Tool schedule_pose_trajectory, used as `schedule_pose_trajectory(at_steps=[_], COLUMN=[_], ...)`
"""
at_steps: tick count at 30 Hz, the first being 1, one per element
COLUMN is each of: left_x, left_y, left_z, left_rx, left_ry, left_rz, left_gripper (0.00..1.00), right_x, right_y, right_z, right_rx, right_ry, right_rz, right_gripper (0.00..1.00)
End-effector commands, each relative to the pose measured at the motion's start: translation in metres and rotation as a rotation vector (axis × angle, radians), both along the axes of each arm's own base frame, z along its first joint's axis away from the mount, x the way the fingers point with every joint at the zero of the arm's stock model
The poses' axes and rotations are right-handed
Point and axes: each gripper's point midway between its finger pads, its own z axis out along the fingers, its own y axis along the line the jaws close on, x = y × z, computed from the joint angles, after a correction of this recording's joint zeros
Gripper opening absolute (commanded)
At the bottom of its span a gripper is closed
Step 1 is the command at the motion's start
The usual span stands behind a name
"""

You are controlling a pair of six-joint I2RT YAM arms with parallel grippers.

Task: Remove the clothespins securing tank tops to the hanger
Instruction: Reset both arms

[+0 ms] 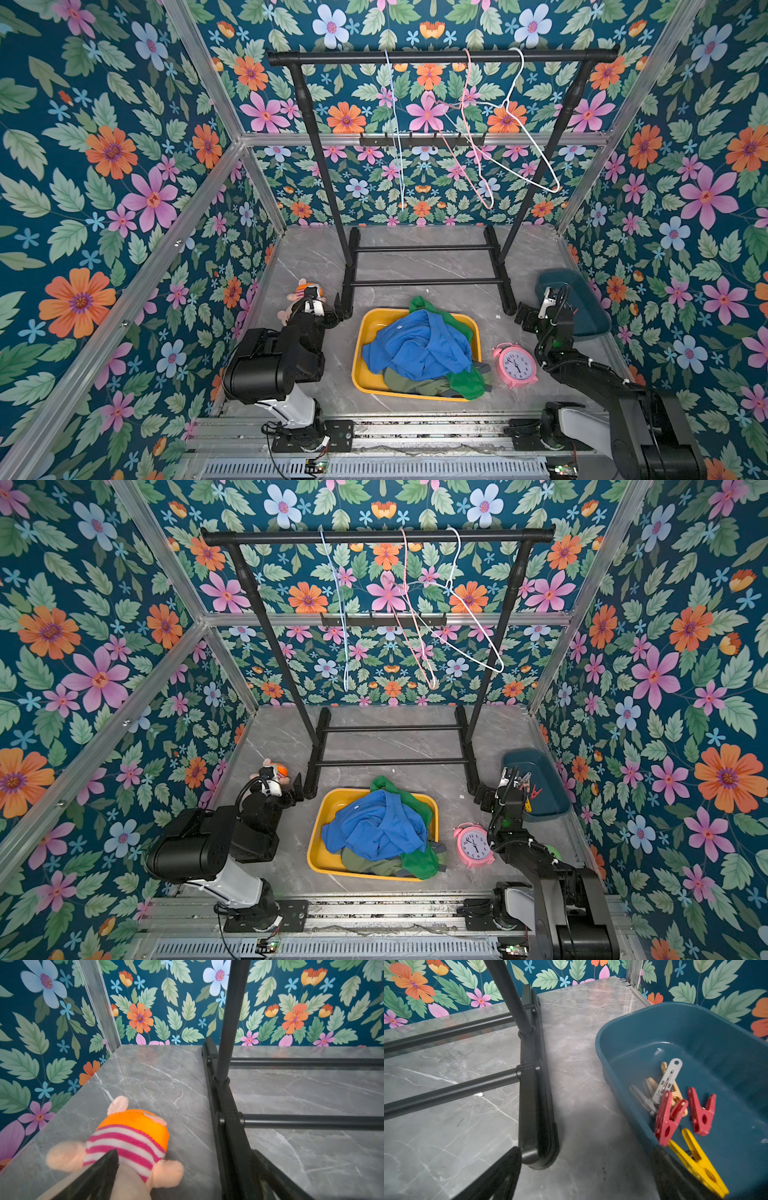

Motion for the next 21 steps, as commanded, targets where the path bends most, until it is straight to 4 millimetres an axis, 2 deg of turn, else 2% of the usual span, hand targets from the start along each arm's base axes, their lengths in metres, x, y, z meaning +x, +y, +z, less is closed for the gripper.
schedule_pose_trajectory(at_steps=[1, 3, 5, 6, 7, 9, 10, 21], left_x=[0.005, 0.008, 0.012, 0.013, 0.015, 0.022, 0.024, 0.023], left_y=[0.002, 0.004, 0.006, 0.006, 0.005, 0.004, 0.005, 0.006], left_z=[0.012, 0.010, 0.007, 0.006, 0.006, 0.001, -0.001, 0.000], left_rx=[-0.008, -0.013, -0.017, -0.016, -0.015, -0.013, -0.008, -0.009], left_ry=[-0.042, -0.027, -0.006, 0.003, 0.004, 0.043, 0.060, 0.051], left_rz=[0.013, 0.025, 0.037, 0.034, 0.030, 0.020, 0.032, 0.039], left_gripper=[0.99, 1.00, 1.00, 1.00, 1.00, 1.00, 1.00, 1.00], right_x=[0.024, 0.030, 0.036, 0.038, 0.038, 0.046, 0.044, 0.045], right_y=[0.003, 0.009, 0.008, 0.012, 0.016, 0.013, 0.014, 0.013], right_z=[0.036, 0.022, 0.025, 0.023, 0.012, 0.016, 0.011, 0.013], right_rx=[-0.024, -0.026, -0.043, -0.032, -0.018, -0.028, -0.014, -0.025], right_ry=[-0.169, -0.164, -0.226, -0.183, -0.102, -0.127, -0.085, -0.108], right_rz=[0.047, 0.085, 0.088, 0.108, 0.130, 0.122, 0.127, 0.121], right_gripper=[0.97, 0.96, 0.97, 0.97, 0.99, 0.99, 0.99, 0.99])
